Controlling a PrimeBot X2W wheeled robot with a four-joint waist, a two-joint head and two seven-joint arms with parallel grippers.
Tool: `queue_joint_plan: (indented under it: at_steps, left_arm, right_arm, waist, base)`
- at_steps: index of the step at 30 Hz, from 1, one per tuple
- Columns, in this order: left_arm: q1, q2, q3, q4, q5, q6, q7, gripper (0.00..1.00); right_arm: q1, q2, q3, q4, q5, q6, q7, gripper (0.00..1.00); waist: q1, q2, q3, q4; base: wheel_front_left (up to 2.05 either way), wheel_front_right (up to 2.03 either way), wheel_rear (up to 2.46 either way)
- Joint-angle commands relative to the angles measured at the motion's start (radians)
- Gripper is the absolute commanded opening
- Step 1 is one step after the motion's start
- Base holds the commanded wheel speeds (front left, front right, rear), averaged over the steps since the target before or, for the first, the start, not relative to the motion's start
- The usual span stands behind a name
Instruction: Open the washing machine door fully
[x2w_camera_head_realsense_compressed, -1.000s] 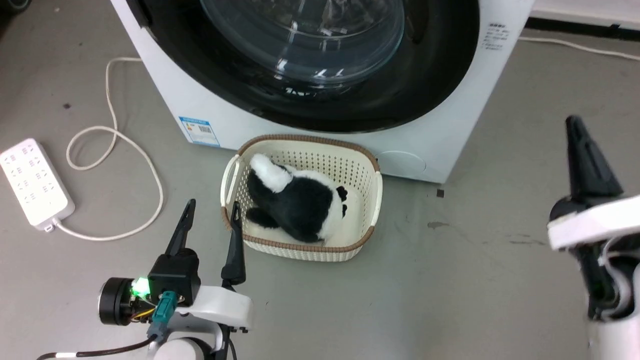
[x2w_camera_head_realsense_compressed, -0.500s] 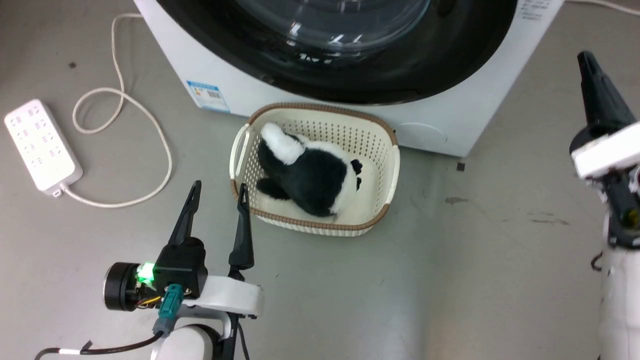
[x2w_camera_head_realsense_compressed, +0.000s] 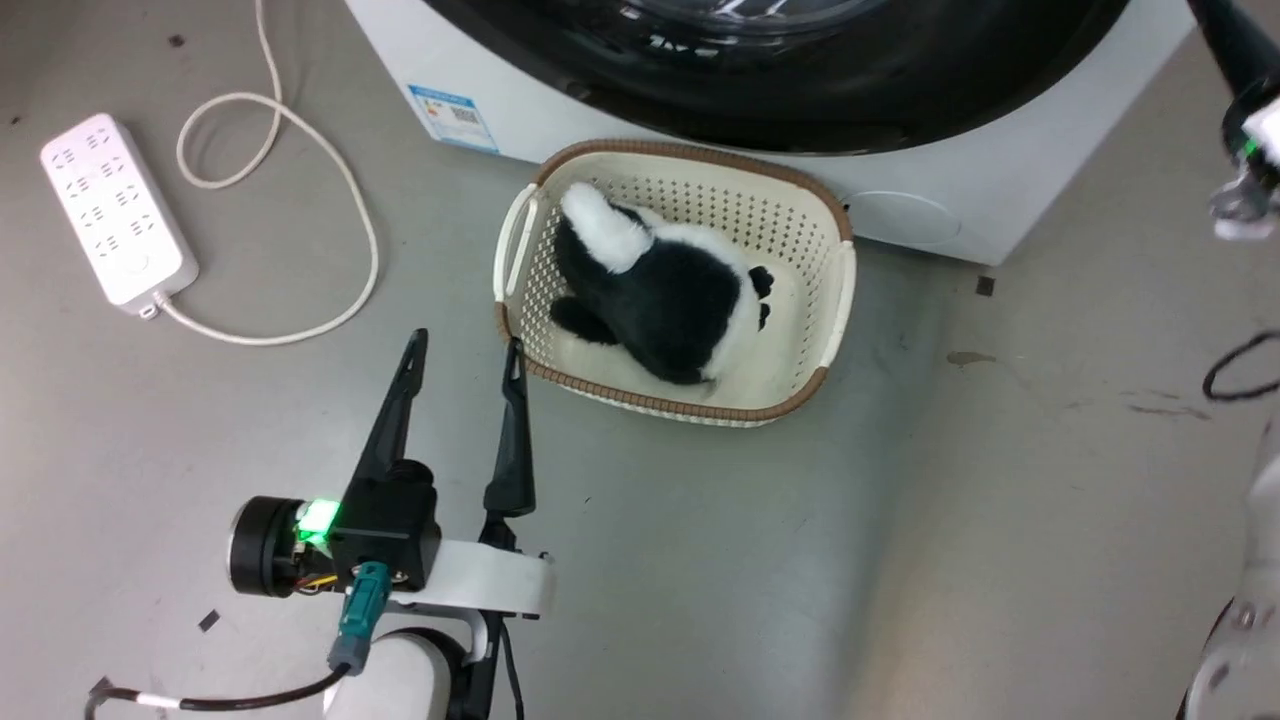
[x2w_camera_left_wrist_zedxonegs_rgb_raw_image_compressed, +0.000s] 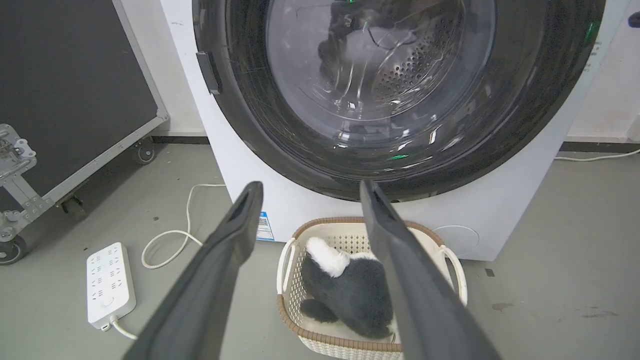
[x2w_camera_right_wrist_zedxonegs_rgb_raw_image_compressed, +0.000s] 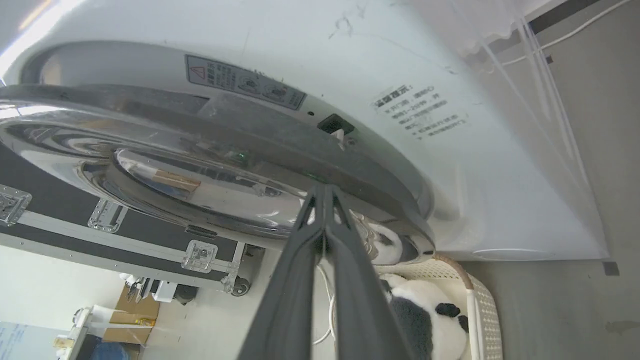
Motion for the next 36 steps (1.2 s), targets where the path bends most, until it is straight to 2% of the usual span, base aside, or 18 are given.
queue_joint_plan:
  at_steps: [1,14,15,24,29,36]
  left_arm:
    - [-0.018,0.001,-0.007,-0.004,-0.003,0.009,-0.01,1.0]
    - [-0.035,0.001,-0.049,-0.01,-0.01,0.034,-0.037,1.0]
    - [-0.042,0.001,-0.062,-0.011,-0.013,0.042,-0.045,1.0]
    - [-0.071,0.001,-0.087,-0.018,-0.024,0.065,-0.064,1.0]
    - [-0.081,0.001,-0.091,-0.017,-0.022,0.074,-0.075,1.0]
    - [-0.058,0.001,-0.074,-0.004,-0.015,0.064,-0.076,1.0]
  right_arm:
    - [-0.054,-0.01,-0.022,0.034,0.023,0.0,0.023,0.0]
    - [-0.318,-0.074,-0.192,0.321,0.064,0.0,0.181,0.0]
    - [-0.397,-0.095,-0.235,0.407,0.068,0.0,0.225,0.0]
    - [-0.548,-0.134,-0.311,0.553,0.071,-0.001,0.299,0.0]
    - [-0.571,-0.144,-0.342,0.607,0.084,-0.001,0.357,0.0]
    - [-0.443,-0.108,-0.347,0.568,0.088,-0.001,0.403,0.0]
  waist:
    - [-0.0001,0.0,0.008,0.008]
    - [-0.0001,0.0,0.052,0.06]
    - [-0.0001,0.0,0.068,0.073]
    - [-0.0001,0.0,0.116,0.105]
    - [-0.0001,0.0,0.113,0.116]
    - [-0.0001,0.0,0.037,0.096]
  base:
    - [0.0,0.0,0.0]
    - [0.0,0.0,0.0]
    - [0.0,0.0,0.0]
    - [0.0,0.0,0.0]
    - [0.0,0.0,0.0]
    - [0.0,0.0,0.0]
